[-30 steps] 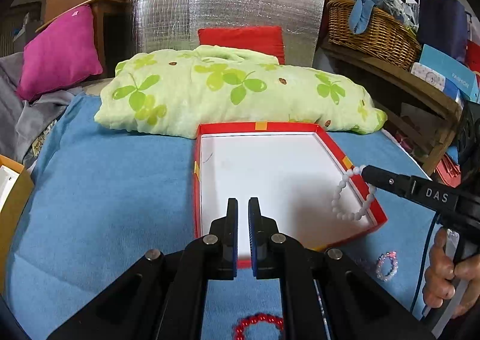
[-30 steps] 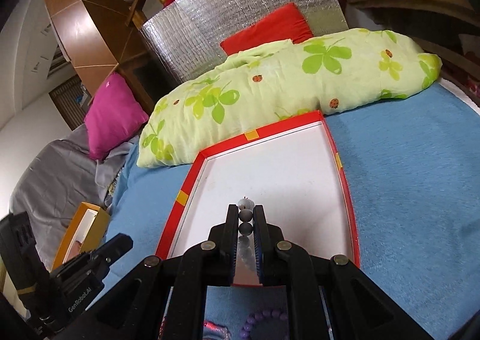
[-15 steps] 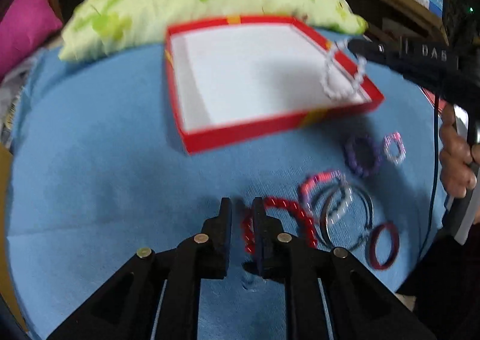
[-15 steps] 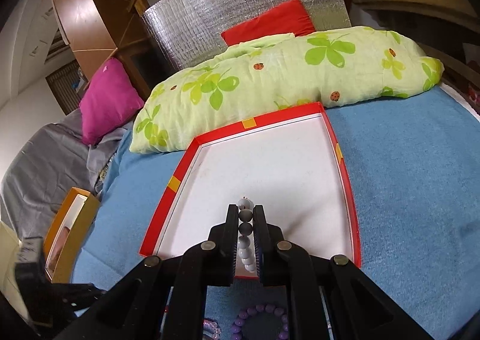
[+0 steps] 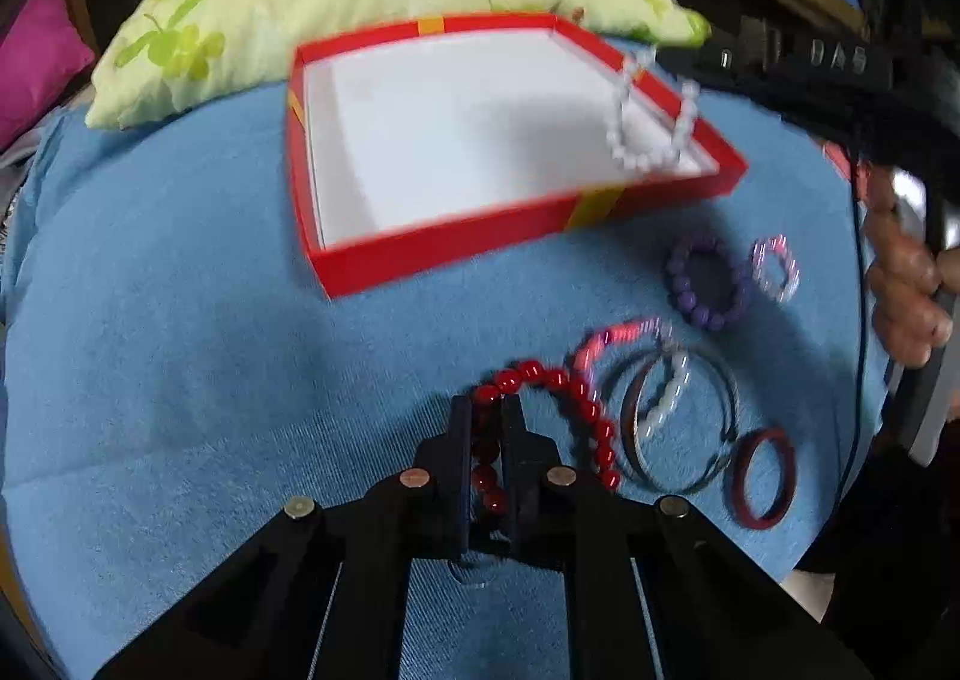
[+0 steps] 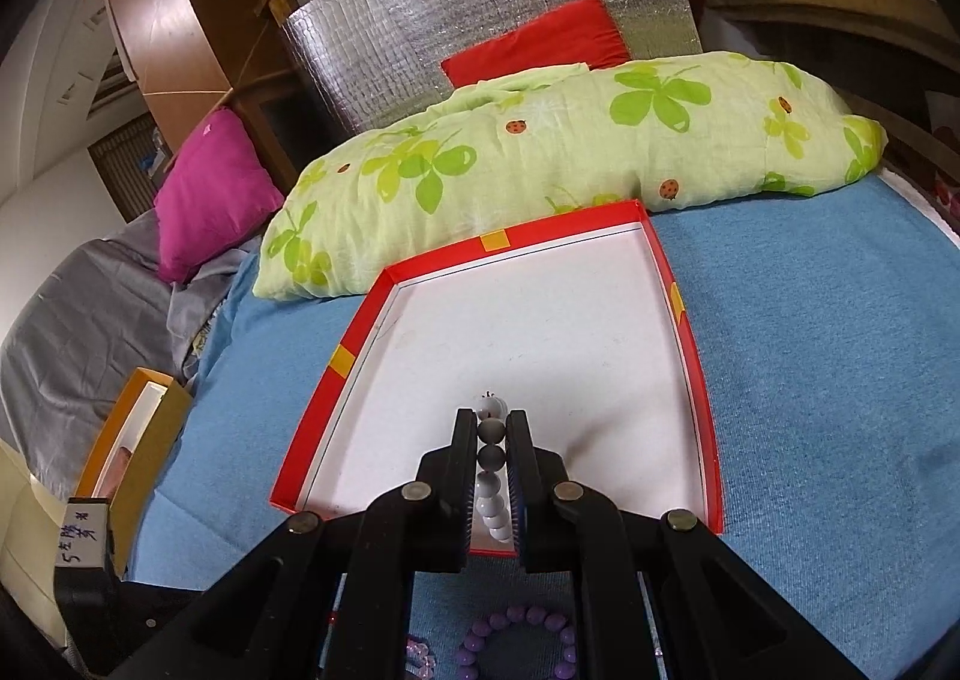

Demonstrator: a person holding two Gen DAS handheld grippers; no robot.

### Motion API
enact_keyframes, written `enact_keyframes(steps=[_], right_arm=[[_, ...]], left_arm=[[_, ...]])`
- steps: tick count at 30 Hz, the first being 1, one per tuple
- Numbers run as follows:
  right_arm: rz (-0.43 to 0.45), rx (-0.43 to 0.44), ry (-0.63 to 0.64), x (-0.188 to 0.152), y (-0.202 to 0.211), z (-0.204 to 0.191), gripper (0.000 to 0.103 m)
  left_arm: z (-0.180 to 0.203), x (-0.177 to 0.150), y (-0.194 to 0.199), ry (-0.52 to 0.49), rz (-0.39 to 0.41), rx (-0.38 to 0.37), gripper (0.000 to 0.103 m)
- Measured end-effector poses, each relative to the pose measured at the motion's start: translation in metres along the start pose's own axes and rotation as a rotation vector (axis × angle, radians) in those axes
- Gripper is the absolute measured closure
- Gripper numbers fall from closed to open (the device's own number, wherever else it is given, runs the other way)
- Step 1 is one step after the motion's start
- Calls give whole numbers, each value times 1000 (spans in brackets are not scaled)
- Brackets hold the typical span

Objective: Organize jewelry
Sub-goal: 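Lower the white bracelet into the tray and open the right tool while the left releases the red bracelet there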

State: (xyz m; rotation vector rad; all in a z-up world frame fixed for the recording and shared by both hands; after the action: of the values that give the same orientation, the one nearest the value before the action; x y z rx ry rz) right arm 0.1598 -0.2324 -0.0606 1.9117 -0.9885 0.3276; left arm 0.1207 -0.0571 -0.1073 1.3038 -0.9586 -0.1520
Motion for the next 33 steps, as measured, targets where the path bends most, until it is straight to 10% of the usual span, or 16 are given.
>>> enact_keyframes(steps=[11,29,33], right_arm=[[-44,103,-79,12,-16,-1,92],[-75,78,-177,22,-52,19,92],[-65,33,-205,24,-49,32,88]], left_arm=[[-28,65,58,107,294,8,94],[-59,100,-19,227,210,58,93],[-48,99,-17,195,204,53,78]])
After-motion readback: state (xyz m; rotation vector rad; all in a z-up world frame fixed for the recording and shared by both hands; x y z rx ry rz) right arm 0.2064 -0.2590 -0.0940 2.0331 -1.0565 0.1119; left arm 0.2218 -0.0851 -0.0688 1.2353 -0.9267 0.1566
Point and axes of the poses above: each gripper's, at about its wrist camera, not at the fingertips, and y roughly against the way its jaws point, z to its right, x to its top, the point moved 5 cm from there along -y, roughly the way its jaws point, and after that the axes turned 14 degrees about -y, right-handed, at the moved point
